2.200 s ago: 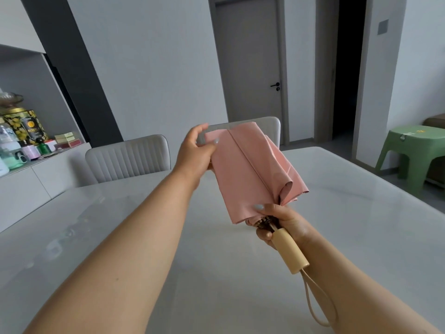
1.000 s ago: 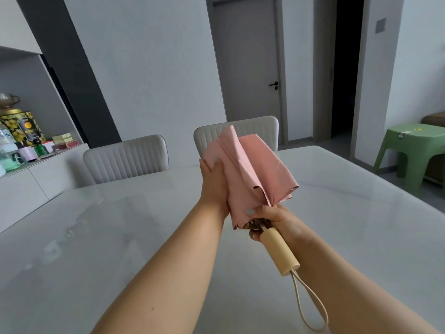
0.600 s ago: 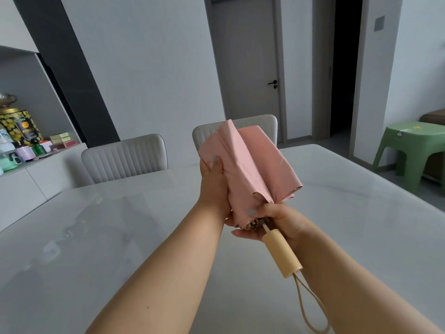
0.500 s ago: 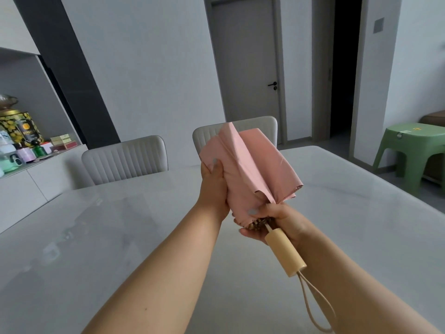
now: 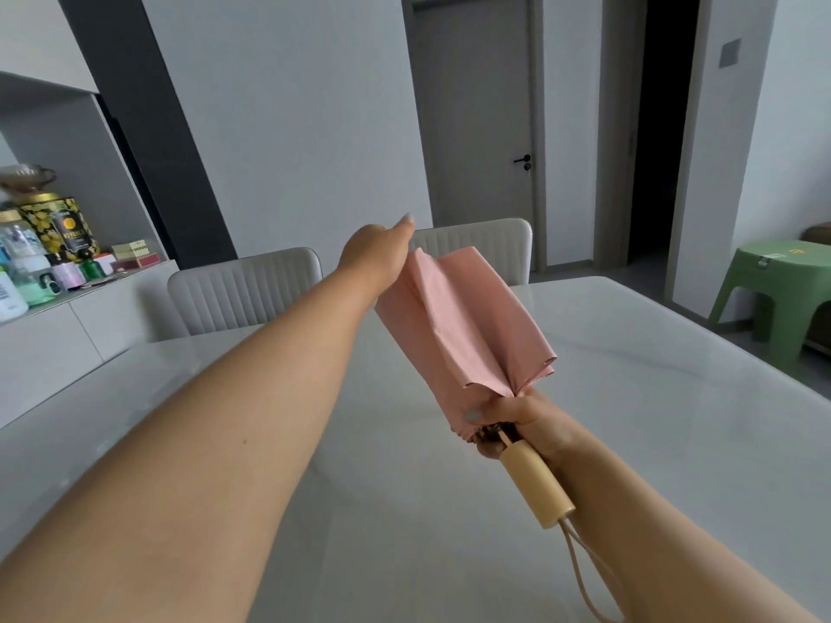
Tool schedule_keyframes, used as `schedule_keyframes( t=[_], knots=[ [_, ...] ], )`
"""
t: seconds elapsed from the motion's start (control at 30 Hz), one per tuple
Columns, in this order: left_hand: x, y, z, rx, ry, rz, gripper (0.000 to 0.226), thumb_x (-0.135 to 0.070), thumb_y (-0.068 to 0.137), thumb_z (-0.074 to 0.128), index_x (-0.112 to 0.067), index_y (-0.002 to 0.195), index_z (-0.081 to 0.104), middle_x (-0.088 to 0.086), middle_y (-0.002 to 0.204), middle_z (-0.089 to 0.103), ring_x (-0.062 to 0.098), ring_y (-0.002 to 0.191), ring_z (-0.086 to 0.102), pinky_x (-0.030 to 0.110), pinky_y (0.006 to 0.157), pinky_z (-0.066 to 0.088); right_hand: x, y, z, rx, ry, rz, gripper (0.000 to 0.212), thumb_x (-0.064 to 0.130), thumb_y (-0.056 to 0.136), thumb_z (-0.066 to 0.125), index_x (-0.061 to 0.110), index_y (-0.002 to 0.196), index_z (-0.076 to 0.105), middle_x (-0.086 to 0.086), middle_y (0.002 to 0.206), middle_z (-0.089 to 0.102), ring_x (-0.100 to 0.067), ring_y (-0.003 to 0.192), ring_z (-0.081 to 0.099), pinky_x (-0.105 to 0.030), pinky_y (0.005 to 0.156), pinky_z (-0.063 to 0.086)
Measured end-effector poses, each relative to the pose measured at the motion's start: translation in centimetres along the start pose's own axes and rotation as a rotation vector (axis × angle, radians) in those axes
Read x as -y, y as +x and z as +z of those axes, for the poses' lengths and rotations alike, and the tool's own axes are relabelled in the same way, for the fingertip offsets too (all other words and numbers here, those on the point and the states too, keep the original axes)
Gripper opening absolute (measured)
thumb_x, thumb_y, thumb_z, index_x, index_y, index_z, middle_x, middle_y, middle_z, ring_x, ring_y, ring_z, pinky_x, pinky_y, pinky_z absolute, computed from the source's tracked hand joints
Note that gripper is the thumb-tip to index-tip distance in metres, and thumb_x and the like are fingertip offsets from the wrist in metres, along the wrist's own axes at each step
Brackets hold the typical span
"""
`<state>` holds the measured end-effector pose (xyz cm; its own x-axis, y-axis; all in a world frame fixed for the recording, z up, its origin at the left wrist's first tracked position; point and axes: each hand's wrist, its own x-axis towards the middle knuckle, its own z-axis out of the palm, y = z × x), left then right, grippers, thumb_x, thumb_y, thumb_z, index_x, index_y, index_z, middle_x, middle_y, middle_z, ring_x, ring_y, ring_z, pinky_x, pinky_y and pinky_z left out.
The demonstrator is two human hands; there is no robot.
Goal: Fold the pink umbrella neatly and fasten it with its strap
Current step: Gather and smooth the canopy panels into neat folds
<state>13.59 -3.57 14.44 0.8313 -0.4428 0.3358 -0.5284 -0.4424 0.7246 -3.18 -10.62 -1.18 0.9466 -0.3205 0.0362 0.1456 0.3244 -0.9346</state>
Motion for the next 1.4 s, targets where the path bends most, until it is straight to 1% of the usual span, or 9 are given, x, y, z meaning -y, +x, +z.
schedule_keyframes(
  t=[0.07,0.13,0.27,0.4,0.67,0.87,1.0,1.2,1.4],
  knots=[
    [0.0,0.3,-0.2,0.131,-0.025,-0.094,0.068,-0.065,0.085,0.044,-0.009,0.117,0.065,0.009,0.118,0.066,0.028,0.108,0.061,0.038,0.097,0.045,0.0,0.0,0.1,0.018,-0.021,-0.002,0.033,-0.002,0.056,0.064,0.001,0.088,0.057,-0.017,0.071,0.055,-0.025,0.058,0.051,-0.024,0.041,0.039],
    [0.1,0.4,-0.6,0.213,-0.031,-0.105,0.065,-0.066,0.077,0.052,-0.015,0.116,0.064,0.005,0.117,0.066,0.025,0.105,0.062,0.039,0.098,0.046,-0.1,0.0,0.1,0.036,-0.039,0.001,0.034,-0.001,0.056,0.065,0.000,0.088,0.056,-0.016,0.070,0.055,-0.025,0.057,0.051,-0.024,0.042,0.039],
    [-0.2,0.7,-1.1,0.255,-0.211,-0.095,0.023,-0.041,0.083,0.063,-0.018,0.085,0.063,0.000,0.084,0.061,0.019,0.077,0.057,0.034,0.077,0.045,-0.1,0.0,0.1,0.088,-0.027,0.007,0.025,-0.002,0.059,0.065,0.004,0.082,0.057,-0.014,0.068,0.055,-0.021,0.055,0.051,-0.023,0.042,0.038],
    [0.3,0.9,-2.1,0.327,-0.580,-0.176,0.038,-0.036,0.087,0.056,-0.016,0.057,0.047,0.001,0.055,0.044,0.018,0.058,0.043,0.032,0.065,0.033,0.0,-0.2,0.0,0.120,0.003,0.008,0.027,-0.002,0.057,0.067,0.004,0.081,0.055,-0.014,0.067,0.055,-0.020,0.055,0.051,-0.023,0.042,0.037],
    [0.2,0.9,-3.3,0.468,-0.394,-0.124,0.046,-0.049,0.088,0.049,-0.011,0.079,0.073,0.003,0.068,0.062,0.019,0.078,0.049,0.035,0.082,0.035,0.0,-0.1,0.1,0.120,0.101,0.054,0.046,0.002,0.046,0.071,0.002,0.089,0.054,-0.016,0.071,0.055,-0.022,0.056,0.051,-0.022,0.038,0.037],
    [-0.5,0.8,-2.8,0.344,-0.190,-0.157,0.017,-0.030,0.085,0.063,-0.022,0.071,0.057,-0.003,0.078,0.060,0.017,0.078,0.053,0.042,0.097,0.032,-0.3,0.3,0.1,0.186,0.228,0.120,0.055,-0.001,0.050,0.070,0.004,0.101,0.050,-0.018,0.080,0.051,-0.022,0.061,0.049,-0.020,0.037,0.036],
    [-0.8,1.2,-2.5,0.326,-0.332,-0.169,0.020,-0.024,0.085,0.066,-0.020,0.069,0.056,-0.003,0.070,0.055,0.016,0.070,0.049,0.036,0.080,0.041,0.0,0.0,0.1,0.225,0.289,0.144,0.053,-0.001,0.051,0.069,0.005,0.101,0.051,-0.017,0.078,0.053,-0.019,0.058,0.053,-0.018,0.037,0.035],
    [-1.3,1.2,-1.7,0.223,-0.192,-0.164,0.012,-0.024,0.079,0.072,-0.019,0.079,0.061,0.000,0.089,0.062,0.018,0.083,0.057,0.038,0.082,0.041,0.2,0.0,0.2,0.261,0.296,0.140,0.050,0.000,0.054,0.067,0.005,0.101,0.051,-0.016,0.075,0.053,-0.017,0.058,0.051,-0.017,0.036,0.034],
    [-1.4,1.7,-1.1,0.188,-0.400,-0.217,0.014,-0.020,0.081,0.070,-0.018,0.074,0.058,0.001,0.075,0.055,0.018,0.068,0.053,0.026,0.064,0.043,0.3,0.1,0.1,0.240,0.269,0.106,0.049,0.000,0.052,0.068,0.002,0.098,0.053,-0.018,0.078,0.050,-0.019,0.058,0.049,-0.018,0.036,0.034]
  ],
)
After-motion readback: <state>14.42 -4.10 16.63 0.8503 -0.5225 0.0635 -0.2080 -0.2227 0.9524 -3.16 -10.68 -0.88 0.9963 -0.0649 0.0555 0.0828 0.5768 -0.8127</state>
